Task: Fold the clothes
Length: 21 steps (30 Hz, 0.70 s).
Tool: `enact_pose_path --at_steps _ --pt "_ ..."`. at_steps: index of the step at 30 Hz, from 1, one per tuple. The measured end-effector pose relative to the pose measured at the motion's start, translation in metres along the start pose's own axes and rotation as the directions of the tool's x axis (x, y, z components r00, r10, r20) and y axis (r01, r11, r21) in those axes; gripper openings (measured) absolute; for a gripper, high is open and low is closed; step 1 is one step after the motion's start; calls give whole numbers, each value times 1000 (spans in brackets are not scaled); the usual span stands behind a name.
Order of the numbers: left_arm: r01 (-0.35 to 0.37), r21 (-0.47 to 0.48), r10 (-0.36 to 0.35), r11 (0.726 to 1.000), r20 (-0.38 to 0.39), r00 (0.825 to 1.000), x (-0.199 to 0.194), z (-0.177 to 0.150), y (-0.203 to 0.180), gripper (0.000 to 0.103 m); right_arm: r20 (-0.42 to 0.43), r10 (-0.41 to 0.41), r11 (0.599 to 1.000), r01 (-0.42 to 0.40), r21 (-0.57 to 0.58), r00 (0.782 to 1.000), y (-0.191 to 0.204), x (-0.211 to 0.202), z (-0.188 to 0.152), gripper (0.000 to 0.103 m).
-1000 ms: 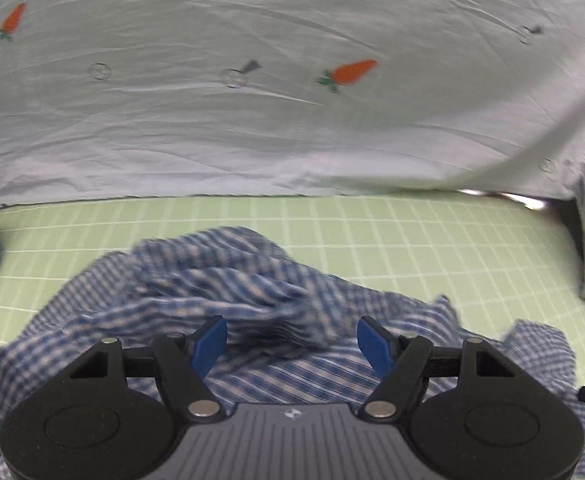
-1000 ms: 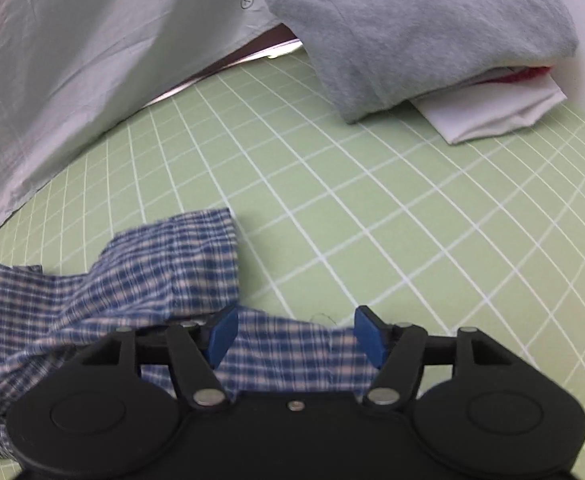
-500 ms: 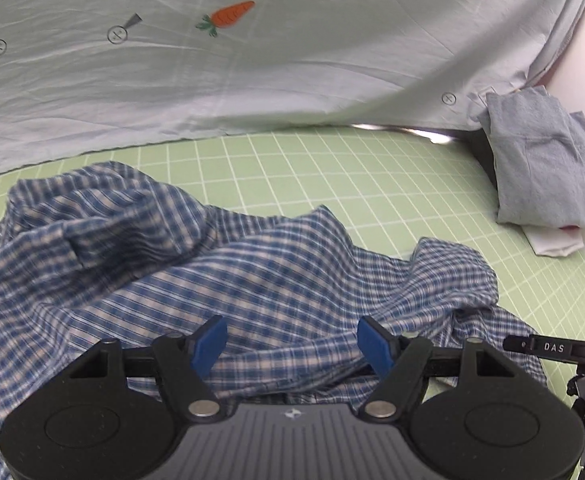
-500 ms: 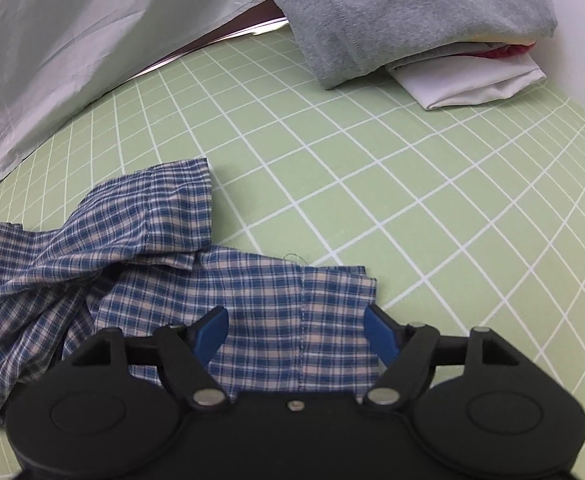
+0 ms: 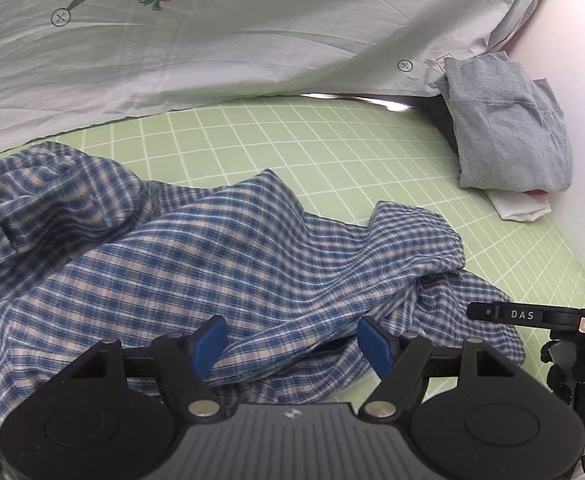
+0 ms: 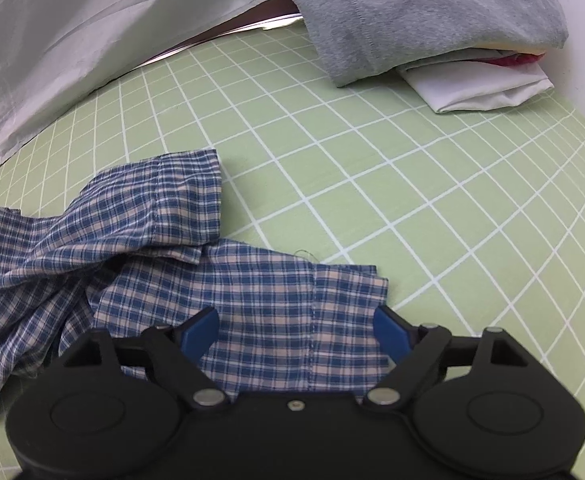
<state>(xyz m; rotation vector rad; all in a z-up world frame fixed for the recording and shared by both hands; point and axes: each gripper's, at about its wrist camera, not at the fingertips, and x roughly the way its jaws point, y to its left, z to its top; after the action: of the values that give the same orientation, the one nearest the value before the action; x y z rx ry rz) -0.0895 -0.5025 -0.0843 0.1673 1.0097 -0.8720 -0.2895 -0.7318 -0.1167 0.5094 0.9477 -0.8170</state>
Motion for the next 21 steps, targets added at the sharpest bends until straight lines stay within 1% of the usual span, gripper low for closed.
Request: enact_pose_path --at_steps 3,9,11,13,16,17,18,19,20,21 --pt "2 25 -2 1000 -19 1000 8 -2 -4 73 2 -6 1000 6 -5 1000 4 1 -2 92" --pt "21 61 -19 998 -44 999 15 -7 -7 73 3 -6 1000 6 -13 1000 8 2 -4 95" --pt "17 70 -14 997 -49 999 18 -7 -7 72 3 -9 1000 9 -20 1000 10 2 -5 96" --pt "-4 78 9 997 -54 999 20 -8 -7 68 3 -13 1000 13 -25 1000 11 3 -5 97" --pt "-38 85 43 996 -60 997 25 -8 -6 57 3 -17 999 17 -28 1000 13 4 -6 98" --pt "-49 84 54 995 -59 997 26 -8 -5 50 3 -17 999 18 -29 1000 14 4 -6 99" --pt "-61 73 66 995 -58 996 26 -7 -3 40 3 -18 999 18 -29 1000 14 4 -6 99" --pt "-74 60 77 995 -56 995 27 -7 0 33 4 -19 999 19 -28 1000 15 4 -6 99" --pt "-84 43 86 996 -55 995 27 -6 3 17 4 -19 999 19 -27 1000 15 4 -6 99" --pt "-87 14 87 996 -51 995 26 -5 8 11 4 -19 999 19 -28 1000 15 4 -6 99"
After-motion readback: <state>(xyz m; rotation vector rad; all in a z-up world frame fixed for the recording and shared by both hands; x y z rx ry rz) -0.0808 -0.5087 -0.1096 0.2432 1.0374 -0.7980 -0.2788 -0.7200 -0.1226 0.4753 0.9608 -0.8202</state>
